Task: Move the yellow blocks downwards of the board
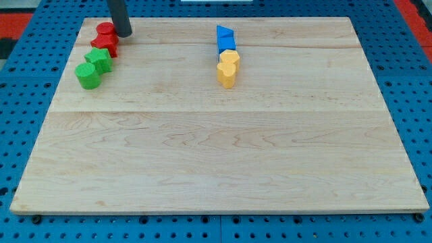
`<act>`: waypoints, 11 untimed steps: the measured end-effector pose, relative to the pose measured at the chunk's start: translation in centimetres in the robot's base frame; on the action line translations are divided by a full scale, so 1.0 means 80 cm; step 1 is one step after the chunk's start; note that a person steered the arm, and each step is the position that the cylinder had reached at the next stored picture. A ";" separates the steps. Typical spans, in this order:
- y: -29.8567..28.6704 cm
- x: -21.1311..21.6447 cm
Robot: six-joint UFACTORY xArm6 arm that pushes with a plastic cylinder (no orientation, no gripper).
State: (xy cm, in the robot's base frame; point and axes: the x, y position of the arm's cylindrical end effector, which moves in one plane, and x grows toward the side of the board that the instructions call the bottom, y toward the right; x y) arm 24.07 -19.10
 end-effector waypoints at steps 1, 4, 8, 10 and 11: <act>0.000 0.000; 0.182 -0.046; 0.276 0.112; 0.277 0.171; 0.312 0.171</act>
